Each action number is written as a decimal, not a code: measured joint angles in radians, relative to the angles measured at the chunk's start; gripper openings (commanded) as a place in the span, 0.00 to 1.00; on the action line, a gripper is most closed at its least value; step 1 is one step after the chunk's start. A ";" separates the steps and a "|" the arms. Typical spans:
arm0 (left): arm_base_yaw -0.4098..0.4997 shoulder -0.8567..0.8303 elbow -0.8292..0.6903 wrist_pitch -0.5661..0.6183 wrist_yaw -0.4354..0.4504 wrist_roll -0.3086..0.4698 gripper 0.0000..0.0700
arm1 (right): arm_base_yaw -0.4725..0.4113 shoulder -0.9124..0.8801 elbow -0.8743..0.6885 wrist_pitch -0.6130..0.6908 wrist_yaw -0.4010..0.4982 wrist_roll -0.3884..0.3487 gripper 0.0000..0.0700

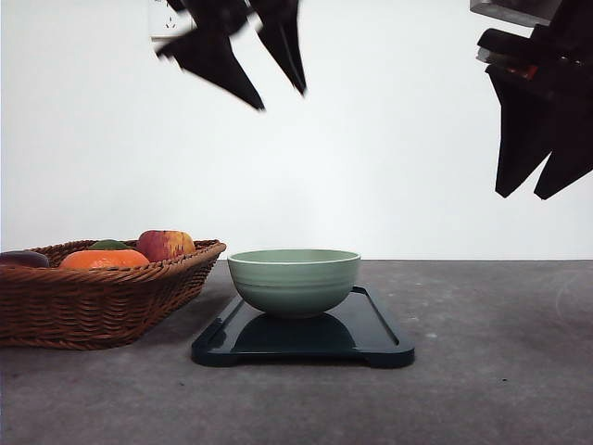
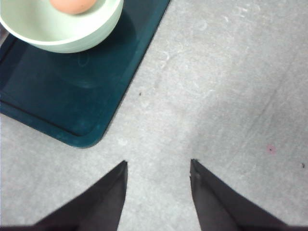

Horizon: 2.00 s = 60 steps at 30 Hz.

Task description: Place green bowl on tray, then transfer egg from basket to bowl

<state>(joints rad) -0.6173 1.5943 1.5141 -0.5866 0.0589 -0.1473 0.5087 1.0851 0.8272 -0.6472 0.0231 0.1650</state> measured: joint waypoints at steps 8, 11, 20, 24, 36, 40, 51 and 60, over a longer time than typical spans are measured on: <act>0.026 -0.197 -0.256 0.014 0.000 0.015 0.50 | 0.000 0.000 0.000 0.012 0.000 0.000 0.37; 0.038 -0.296 -0.378 0.054 0.000 0.015 0.50 | 0.000 0.000 0.000 0.015 0.000 0.000 0.37; 0.065 -0.554 -0.699 0.081 -0.001 -0.018 0.50 | 0.007 0.000 0.000 0.020 0.003 0.000 0.37; 0.065 -0.635 -0.755 0.081 0.000 -0.026 0.50 | 0.031 0.000 0.000 0.054 0.007 0.000 0.37; 0.065 -0.664 -0.763 0.072 0.000 -0.029 0.19 | 0.081 0.000 -0.001 0.110 -0.023 0.000 0.16; 0.065 -0.664 -0.763 0.074 0.000 -0.030 0.01 | 0.080 0.000 -0.001 0.113 -0.023 0.000 0.02; 0.065 -0.664 -0.763 0.074 0.000 -0.030 0.01 | 0.082 0.000 -0.001 0.131 -0.026 0.000 0.02; 0.090 -0.707 -0.787 0.107 0.000 0.049 0.01 | 0.082 0.000 -0.001 0.131 -0.026 0.000 0.02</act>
<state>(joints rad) -0.5278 0.8870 0.7275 -0.4798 0.0585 -0.0983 0.5903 1.0851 0.8265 -0.5159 -0.0024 0.1650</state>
